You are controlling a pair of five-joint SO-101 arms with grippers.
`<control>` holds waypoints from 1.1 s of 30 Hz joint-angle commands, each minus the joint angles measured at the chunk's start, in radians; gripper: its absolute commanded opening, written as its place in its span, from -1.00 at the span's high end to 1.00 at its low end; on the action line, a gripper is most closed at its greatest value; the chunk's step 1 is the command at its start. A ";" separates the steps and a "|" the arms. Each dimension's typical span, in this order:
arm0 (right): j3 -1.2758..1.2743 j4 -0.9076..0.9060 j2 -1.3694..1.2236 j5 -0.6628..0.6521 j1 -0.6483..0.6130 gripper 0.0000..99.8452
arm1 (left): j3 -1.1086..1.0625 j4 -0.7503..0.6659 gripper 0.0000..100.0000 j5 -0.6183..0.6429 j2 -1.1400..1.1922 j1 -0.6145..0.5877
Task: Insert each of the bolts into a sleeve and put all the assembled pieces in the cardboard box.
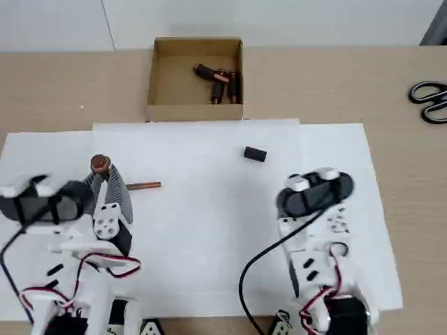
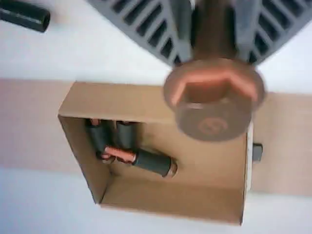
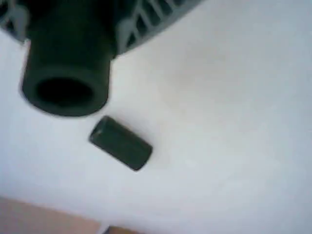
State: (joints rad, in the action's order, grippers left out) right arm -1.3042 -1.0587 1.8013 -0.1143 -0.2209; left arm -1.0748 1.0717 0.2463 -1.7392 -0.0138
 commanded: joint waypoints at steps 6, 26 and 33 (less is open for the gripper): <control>-0.180 0.297 0.010 0.015 -0.297 0.99 | -0.127 -0.172 0.99 0.120 -0.072 0.025; -0.313 0.518 0.010 0.017 -0.522 0.99 | -0.318 -0.433 0.99 0.249 -0.071 0.351; -0.313 0.532 0.010 0.017 -0.533 0.99 | -0.341 -0.431 0.99 0.249 -0.071 0.405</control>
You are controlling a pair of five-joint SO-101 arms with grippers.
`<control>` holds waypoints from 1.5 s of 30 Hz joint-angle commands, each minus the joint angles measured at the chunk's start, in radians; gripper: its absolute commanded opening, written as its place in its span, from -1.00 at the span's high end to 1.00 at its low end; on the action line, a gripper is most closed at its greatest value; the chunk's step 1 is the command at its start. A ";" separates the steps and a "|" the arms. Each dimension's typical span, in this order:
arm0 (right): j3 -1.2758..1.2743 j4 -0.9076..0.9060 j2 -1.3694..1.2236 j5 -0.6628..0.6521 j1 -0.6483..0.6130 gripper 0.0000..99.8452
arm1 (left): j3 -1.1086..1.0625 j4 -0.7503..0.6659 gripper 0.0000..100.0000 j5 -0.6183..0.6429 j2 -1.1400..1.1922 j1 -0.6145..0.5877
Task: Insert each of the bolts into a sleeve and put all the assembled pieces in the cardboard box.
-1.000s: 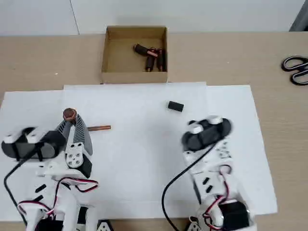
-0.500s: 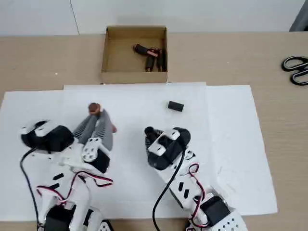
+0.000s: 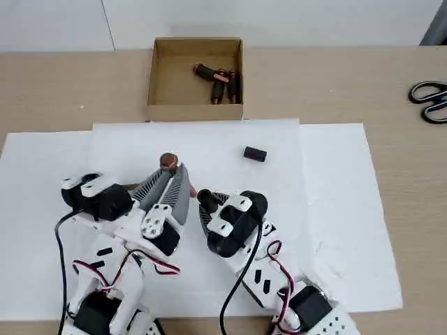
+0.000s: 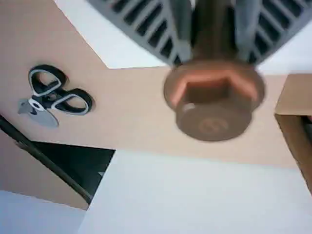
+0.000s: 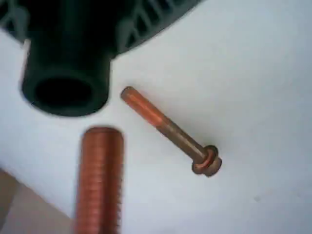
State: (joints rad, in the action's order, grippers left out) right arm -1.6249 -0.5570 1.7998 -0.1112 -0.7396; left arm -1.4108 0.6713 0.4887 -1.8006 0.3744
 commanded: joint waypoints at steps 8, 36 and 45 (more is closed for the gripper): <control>0.008 0.028 0.012 0.014 -0.035 0.99 | -0.025 -0.031 0.99 0.006 -0.009 0.021; 0.015 0.028 0.012 0.008 -0.035 0.99 | -0.025 0.061 0.99 0.002 -0.009 0.114; 0.012 0.028 0.012 0.009 -0.035 0.99 | -0.024 0.222 0.99 0.000 -0.009 0.219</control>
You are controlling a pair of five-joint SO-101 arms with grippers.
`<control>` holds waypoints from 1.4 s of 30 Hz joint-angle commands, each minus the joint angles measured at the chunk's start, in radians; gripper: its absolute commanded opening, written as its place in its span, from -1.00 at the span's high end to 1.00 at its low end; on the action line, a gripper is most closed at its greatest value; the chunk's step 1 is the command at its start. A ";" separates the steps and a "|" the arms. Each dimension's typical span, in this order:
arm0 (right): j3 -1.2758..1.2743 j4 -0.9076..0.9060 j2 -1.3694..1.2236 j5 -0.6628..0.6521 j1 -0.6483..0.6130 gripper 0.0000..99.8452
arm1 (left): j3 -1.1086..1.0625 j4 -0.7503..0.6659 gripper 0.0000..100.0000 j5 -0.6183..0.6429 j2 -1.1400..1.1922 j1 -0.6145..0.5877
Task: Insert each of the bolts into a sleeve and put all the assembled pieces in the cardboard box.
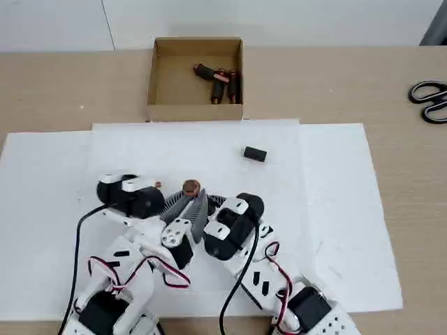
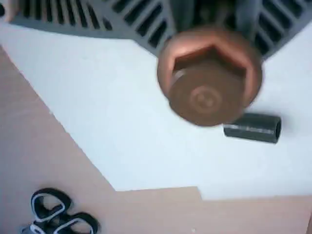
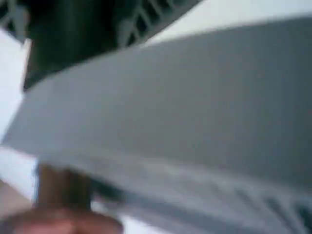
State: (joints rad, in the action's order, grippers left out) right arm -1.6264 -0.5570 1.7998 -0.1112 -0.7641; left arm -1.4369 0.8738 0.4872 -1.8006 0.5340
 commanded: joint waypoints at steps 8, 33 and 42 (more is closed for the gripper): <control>0.017 0.028 0.012 0.009 -0.010 0.99 | -0.021 0.104 0.99 -0.055 -0.009 0.121; 0.009 0.027 0.012 0.009 -0.010 0.99 | 0.018 0.103 0.69 -0.166 -0.009 -0.014; -0.006 0.027 0.012 0.006 -0.010 0.99 | 0.045 0.103 0.69 -0.175 -0.009 -0.029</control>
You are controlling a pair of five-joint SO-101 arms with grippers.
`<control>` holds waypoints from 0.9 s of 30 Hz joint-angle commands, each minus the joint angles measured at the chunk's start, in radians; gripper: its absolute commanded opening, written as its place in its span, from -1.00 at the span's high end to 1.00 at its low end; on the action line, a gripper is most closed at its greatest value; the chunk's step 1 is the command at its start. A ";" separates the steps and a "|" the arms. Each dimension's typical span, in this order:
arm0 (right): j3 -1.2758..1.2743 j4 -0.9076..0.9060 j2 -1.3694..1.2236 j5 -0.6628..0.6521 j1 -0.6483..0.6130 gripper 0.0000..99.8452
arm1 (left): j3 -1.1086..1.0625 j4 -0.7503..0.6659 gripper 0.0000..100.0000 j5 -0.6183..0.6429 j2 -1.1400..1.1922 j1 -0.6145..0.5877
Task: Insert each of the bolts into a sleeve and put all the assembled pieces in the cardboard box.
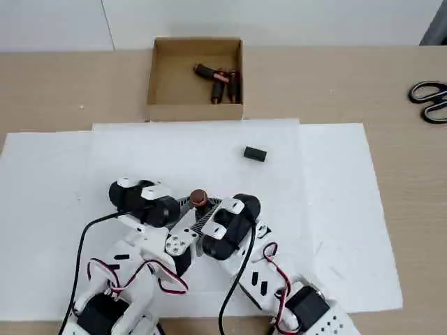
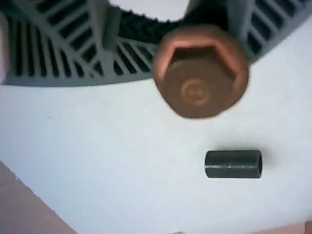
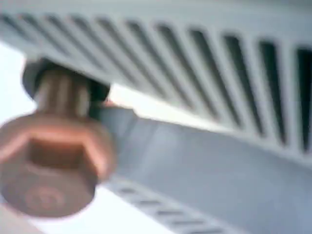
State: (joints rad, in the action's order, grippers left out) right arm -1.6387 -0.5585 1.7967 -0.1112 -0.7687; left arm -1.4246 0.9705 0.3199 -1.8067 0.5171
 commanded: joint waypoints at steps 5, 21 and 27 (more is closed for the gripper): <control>0.005 0.028 0.015 0.008 -0.005 0.99 | 0.085 0.008 0.69 -0.009 0.000 -0.014; 0.012 0.028 0.015 0.005 -0.005 0.99 | 0.104 0.015 0.69 -0.133 0.000 -0.089; 0.011 0.028 0.015 0.005 -0.005 0.99 | 0.154 0.015 0.74 -0.133 -0.003 -0.095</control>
State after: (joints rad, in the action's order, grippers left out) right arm -1.6494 -0.5570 1.7983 -0.1097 -0.7641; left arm -1.3403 0.9735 0.1926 -1.8006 0.4281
